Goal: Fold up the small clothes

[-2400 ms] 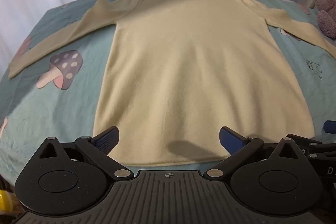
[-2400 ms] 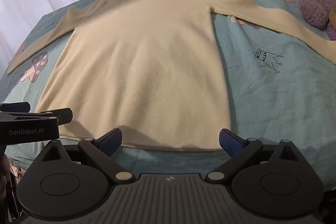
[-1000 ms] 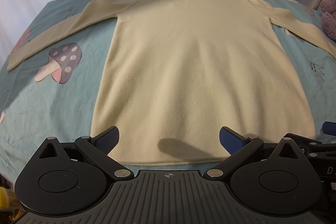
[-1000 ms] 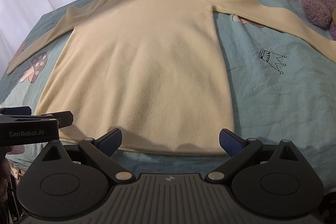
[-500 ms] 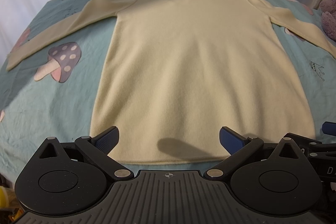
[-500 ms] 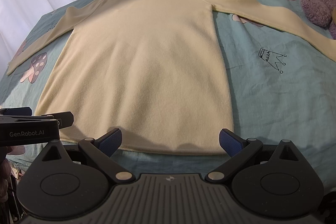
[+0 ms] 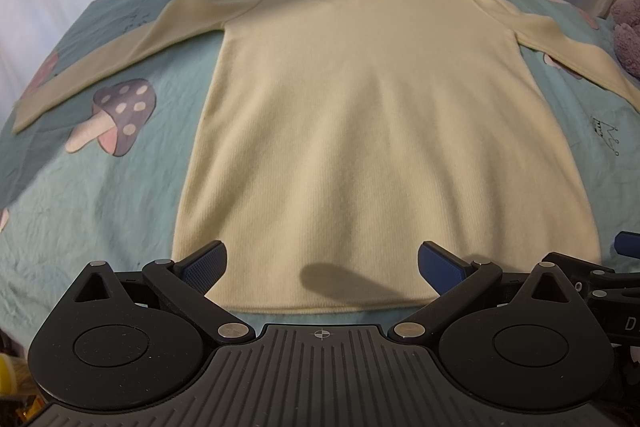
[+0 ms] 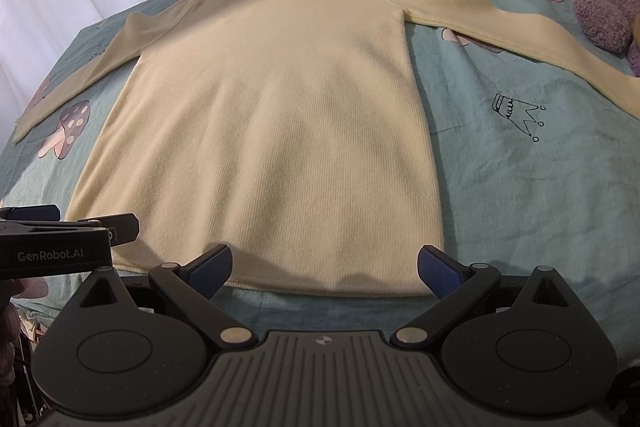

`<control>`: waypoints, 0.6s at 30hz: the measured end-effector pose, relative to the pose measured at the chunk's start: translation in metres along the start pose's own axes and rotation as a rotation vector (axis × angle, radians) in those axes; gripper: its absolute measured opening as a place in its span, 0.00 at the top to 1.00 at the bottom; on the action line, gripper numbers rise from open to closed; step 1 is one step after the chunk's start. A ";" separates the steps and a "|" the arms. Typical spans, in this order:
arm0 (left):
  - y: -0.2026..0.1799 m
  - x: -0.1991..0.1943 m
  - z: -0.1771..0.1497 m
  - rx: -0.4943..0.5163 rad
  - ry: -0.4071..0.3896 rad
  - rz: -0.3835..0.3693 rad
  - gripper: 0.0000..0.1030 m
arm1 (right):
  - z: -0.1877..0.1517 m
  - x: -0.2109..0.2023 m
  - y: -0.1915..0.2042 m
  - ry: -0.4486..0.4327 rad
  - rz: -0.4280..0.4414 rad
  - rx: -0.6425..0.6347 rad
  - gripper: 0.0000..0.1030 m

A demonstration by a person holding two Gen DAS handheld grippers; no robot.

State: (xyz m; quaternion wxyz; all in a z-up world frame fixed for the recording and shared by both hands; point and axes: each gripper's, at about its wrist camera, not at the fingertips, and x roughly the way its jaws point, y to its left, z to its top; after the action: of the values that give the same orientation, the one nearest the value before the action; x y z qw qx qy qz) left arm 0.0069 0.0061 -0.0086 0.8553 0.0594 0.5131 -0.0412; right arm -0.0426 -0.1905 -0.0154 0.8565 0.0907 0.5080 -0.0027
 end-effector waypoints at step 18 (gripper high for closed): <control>0.002 0.000 0.000 -0.007 0.010 0.001 0.00 | 0.001 0.000 0.000 0.000 0.000 -0.001 0.04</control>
State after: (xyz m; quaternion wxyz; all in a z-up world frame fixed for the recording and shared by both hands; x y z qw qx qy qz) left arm 0.0077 0.0085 -0.0088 0.8528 0.0568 0.5177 -0.0388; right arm -0.0421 -0.1906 -0.0153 0.8566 0.0901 0.5081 -0.0025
